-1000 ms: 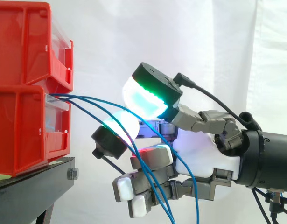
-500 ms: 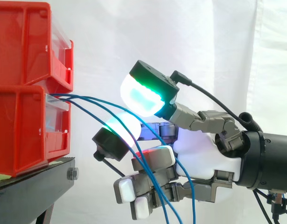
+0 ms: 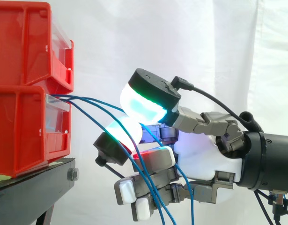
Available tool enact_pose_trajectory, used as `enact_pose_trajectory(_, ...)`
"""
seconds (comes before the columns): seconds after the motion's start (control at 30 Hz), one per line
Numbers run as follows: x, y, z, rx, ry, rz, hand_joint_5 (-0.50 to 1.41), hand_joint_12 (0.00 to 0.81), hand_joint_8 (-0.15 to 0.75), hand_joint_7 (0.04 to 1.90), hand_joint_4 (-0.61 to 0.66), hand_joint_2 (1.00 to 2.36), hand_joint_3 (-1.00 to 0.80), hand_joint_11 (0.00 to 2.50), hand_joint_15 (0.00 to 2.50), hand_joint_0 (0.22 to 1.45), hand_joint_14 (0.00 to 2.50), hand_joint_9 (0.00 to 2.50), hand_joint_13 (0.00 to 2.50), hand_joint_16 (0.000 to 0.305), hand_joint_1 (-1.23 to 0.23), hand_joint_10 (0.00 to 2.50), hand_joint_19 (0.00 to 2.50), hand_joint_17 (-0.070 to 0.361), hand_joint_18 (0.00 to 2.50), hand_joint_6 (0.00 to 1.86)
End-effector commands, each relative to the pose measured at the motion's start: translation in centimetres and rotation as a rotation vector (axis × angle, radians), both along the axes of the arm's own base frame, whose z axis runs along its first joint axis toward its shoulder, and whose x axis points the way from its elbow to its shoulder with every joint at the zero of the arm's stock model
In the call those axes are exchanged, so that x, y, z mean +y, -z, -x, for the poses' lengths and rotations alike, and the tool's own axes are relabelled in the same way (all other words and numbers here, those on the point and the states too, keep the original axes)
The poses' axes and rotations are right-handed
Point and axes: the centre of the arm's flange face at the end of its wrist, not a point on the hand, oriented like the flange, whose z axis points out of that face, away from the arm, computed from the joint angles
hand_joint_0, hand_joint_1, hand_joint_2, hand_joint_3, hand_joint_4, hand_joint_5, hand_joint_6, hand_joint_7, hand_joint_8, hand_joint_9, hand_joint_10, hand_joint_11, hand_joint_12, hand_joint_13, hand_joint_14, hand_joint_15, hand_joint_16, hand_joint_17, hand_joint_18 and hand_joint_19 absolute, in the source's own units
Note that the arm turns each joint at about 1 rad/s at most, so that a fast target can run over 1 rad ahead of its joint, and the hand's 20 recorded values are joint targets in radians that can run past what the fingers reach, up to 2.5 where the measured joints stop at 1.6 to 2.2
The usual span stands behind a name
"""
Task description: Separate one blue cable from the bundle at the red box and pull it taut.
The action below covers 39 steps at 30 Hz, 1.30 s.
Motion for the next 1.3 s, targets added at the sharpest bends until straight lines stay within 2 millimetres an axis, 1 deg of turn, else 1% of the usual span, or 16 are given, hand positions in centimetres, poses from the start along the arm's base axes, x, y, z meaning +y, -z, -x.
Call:
enact_pose_trajectory(0.0,-0.04,-0.08,-0.01,-0.001,0.001,0.000,-0.15,0.399,0.351,1.11,0.16,1.00,-0.50,1.26,0.61,0.53,0.02,1.24,0.98,0.051,-0.60,0.02,0.70,0.115,0.94,0.90)
enact_pose_trajectory(0.13,0.07,0.09,0.02,0.005,-0.001,0.001,-0.15,0.400,0.346,1.07,0.16,1.00,-0.50,1.24,0.62,0.54,0.02,1.24,0.98,0.050,-0.46,0.02,0.71,0.114,0.94,0.88)
enact_pose_trajectory(0.2,0.07,0.11,0.03,0.006,-0.001,0.001,-0.15,0.392,0.340,1.06,0.15,1.00,-0.50,1.25,0.61,0.56,0.02,1.24,0.98,0.049,-0.43,0.02,0.72,0.111,0.93,0.88)
enact_pose_trajectory(0.27,0.07,0.11,0.03,0.006,-0.001,0.001,-0.15,0.387,0.333,1.09,0.14,1.00,-0.50,1.25,0.62,0.61,0.02,1.24,0.98,0.048,-0.47,0.02,0.72,0.108,0.92,0.87)
enact_pose_trajectory(0.4,0.08,-0.08,0.00,0.003,-0.001,0.000,-0.14,0.392,0.341,1.14,0.15,1.01,-0.29,1.26,0.62,0.59,0.02,1.24,0.98,0.049,-0.58,0.02,0.72,0.110,0.92,0.88)
enact_pose_trajectory(0.43,0.08,-0.08,0.00,0.003,-0.001,0.000,-0.14,0.412,0.364,1.13,0.16,1.01,-0.24,1.26,0.61,0.59,0.02,1.25,1.00,0.053,-0.63,0.02,0.69,0.119,0.95,0.88)
enact_pose_trajectory(0.47,0.08,-0.08,0.00,0.003,-0.001,0.000,-0.14,0.414,0.376,1.15,0.16,1.01,-0.22,1.24,0.61,0.59,0.02,1.26,1.00,0.054,-0.65,0.02,0.68,0.121,0.96,0.89)
enact_pose_trajectory(0.67,0.07,-0.06,0.01,0.005,-0.001,0.001,-0.13,0.420,0.386,1.14,0.11,1.01,-0.14,1.25,0.60,0.59,0.02,1.26,1.01,0.055,-0.73,0.02,0.67,0.125,0.98,0.90)
enact_pose_trajectory(0.83,0.07,-0.06,0.01,0.005,-0.001,-0.001,-0.13,0.416,0.377,1.15,0.06,1.02,-0.11,1.25,0.60,0.59,0.02,1.26,1.00,0.055,-0.74,0.02,0.66,0.124,0.98,0.89)
enact_pose_trajectory(0.93,0.07,0.01,0.05,0.006,-0.002,-0.007,-0.12,0.416,0.376,1.13,0.04,1.02,-0.12,1.23,0.60,0.59,0.02,1.25,1.00,0.055,-0.73,0.02,0.66,0.123,0.97,0.89)
enact_pose_trajectory(1.0,0.07,-0.06,0.01,0.004,-0.003,-0.010,-0.13,0.417,0.373,1.14,0.06,1.02,-0.15,1.23,0.60,0.58,0.02,1.26,0.99,0.055,-0.71,0.02,0.66,0.124,0.97,0.88)
enact_pose_trajectory(1.07,0.12,-0.03,0.03,0.007,-0.007,-0.010,-0.14,0.392,0.343,1.11,0.07,1.01,-0.32,1.23,0.62,0.56,0.02,1.21,0.96,0.050,-0.66,0.02,0.70,0.112,0.90,0.84)
enact_pose_trajectory(1.1,0.11,0.00,0.06,0.010,-0.007,-0.010,-0.15,0.395,0.345,1.07,0.09,1.01,-0.37,1.21,0.62,0.55,0.02,1.18,0.94,0.050,-0.66,0.02,0.71,0.113,0.90,0.83)
enact_pose_trajectory(1.13,0.11,0.00,0.06,0.010,-0.007,-0.010,-0.14,0.403,0.350,1.04,0.12,1.00,-0.47,1.20,0.60,0.53,0.02,1.17,0.92,0.052,-0.64,0.02,0.71,0.117,0.89,0.79)
enact_pose_trajectory(1.17,0.12,-0.07,0.02,0.008,-0.007,-0.010,-0.14,0.412,0.357,1.05,0.13,1.00,-0.50,1.20,0.61,0.52,0.02,1.16,0.92,0.053,-0.62,0.02,0.71,0.120,0.89,0.74)
enact_pose_trajectory(1.27,0.13,-0.21,-0.06,0.005,-0.007,-0.011,-0.13,0.424,0.369,1.10,0.17,1.00,-0.50,1.16,0.61,0.48,0.02,1.13,0.90,0.056,-0.59,0.02,0.71,0.127,0.87,0.64)
